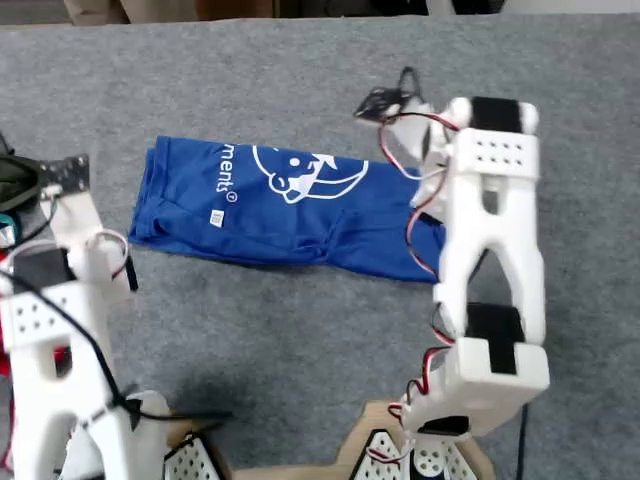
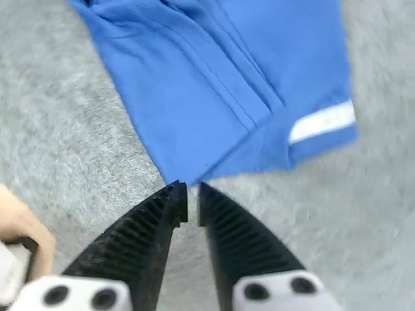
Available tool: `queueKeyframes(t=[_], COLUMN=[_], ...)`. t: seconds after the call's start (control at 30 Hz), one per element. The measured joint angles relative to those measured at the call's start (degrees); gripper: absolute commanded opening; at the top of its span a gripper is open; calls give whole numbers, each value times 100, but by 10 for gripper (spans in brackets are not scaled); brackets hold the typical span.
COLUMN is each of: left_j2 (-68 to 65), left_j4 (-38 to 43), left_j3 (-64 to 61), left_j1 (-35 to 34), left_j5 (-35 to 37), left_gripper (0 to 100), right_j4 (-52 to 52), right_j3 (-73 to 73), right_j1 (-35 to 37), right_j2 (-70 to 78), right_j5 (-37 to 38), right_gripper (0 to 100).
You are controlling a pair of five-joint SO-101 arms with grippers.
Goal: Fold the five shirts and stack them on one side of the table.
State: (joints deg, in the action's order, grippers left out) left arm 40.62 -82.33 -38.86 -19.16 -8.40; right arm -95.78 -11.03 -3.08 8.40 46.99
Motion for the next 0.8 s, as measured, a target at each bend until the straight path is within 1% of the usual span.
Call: queueKeyframes(t=[0.1,0.2,0.3,0.47,0.57,0.67,0.8], left_j2=[-1020,-2259,-3560,-5582,-6629,-7420,-8105], left_j4=[0,-97,-466,-1196,-1503,-1635,-1644], left_j3=[765,1793,2971,5011,6198,7279,8536], left_j1=[0,0,97,202,211,211,211], left_j5=[325,448,466,492,492,492,492], left_gripper=[41,136,209,219,219,219,219], right_j4=[308,826,1477,2242,2708,3033,3147], right_j3=[237,501,651,659,659,659,510], right_j1=[-211,-220,-211,-132,-132,-123,-88], right_j2=[-79,-88,-88,-62,149,369,580], right_j5=[-589,-1160,-1618,-2084,-2312,-2426,-2435], right_gripper=[153,153,153,153,153,153,153])
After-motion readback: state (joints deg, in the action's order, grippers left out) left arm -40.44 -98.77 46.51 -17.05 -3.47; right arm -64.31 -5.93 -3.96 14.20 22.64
